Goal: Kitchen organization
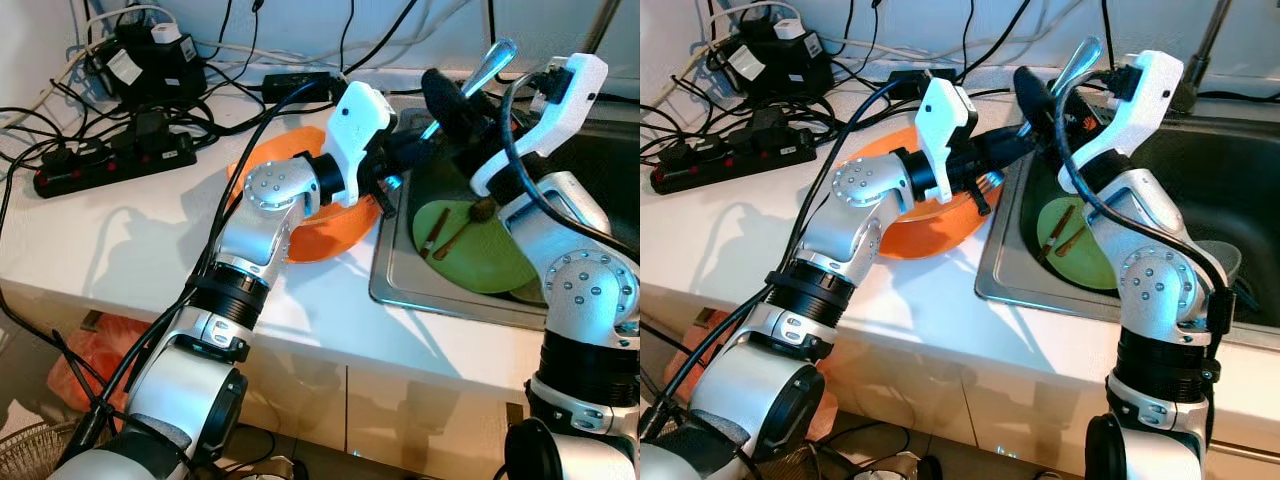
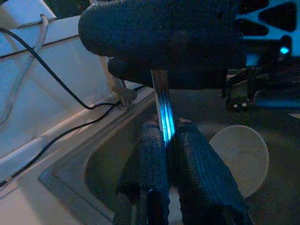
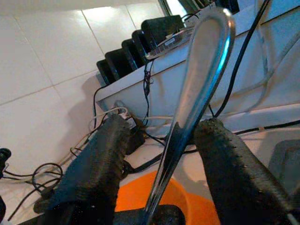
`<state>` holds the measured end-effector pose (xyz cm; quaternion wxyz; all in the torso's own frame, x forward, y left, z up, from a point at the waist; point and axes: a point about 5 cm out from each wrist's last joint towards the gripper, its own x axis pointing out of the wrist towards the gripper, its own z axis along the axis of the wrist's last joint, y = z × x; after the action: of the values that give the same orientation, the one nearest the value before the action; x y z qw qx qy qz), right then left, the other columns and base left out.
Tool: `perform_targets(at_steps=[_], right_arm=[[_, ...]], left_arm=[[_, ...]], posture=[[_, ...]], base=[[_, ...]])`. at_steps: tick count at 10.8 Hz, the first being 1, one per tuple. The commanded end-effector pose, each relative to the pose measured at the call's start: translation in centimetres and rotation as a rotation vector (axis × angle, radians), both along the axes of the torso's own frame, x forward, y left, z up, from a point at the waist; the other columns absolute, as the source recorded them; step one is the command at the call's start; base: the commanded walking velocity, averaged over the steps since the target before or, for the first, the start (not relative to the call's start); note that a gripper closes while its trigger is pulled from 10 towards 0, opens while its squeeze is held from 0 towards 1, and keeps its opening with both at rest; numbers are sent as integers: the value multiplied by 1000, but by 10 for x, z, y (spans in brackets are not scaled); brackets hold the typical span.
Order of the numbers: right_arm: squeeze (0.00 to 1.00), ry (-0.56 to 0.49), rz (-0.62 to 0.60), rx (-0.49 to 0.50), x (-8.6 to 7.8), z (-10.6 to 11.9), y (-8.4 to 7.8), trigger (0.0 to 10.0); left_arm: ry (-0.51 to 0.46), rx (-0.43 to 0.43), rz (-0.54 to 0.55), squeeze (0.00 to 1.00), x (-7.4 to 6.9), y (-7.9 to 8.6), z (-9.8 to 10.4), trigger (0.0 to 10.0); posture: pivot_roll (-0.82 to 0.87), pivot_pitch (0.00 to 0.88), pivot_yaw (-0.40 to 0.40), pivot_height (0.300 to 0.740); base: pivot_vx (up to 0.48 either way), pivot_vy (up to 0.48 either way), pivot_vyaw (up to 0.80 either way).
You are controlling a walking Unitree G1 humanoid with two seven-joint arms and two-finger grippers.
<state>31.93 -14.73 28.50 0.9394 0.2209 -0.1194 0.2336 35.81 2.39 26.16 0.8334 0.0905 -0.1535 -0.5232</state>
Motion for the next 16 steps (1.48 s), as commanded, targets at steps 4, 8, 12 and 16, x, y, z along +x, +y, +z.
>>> perform_targets(at_steps=[4, 8, 12, 16], right_arm=[[0, 20, 30, 108, 3, 5, -1, 0], [0, 47, 45, 190, 5, 5, -4, 0], [0, 62, 45, 218, 6, 5, -7, 0], [0, 61, -45, 248, 11, 6, -16, 0]], left_arm=[[-26, -12, -16, 0, -5, 2, 5, 0], [-23, -22, -25, 0, -5, 1, 6, 0], [-1, -58, -2, 1000, -3, 3, 6, 10000], [5, -50, -21, 1000, -6, 2, 5, 10000]], posture=[[-22, 53, 93, 740], [-26, 50, 92, 740], [-26, 47, 90, 740], [-24, 49, 89, 740]], base=[[0, 0, 0], [0, 0, 0], [0, 0, 0], [0, 0, 0]])
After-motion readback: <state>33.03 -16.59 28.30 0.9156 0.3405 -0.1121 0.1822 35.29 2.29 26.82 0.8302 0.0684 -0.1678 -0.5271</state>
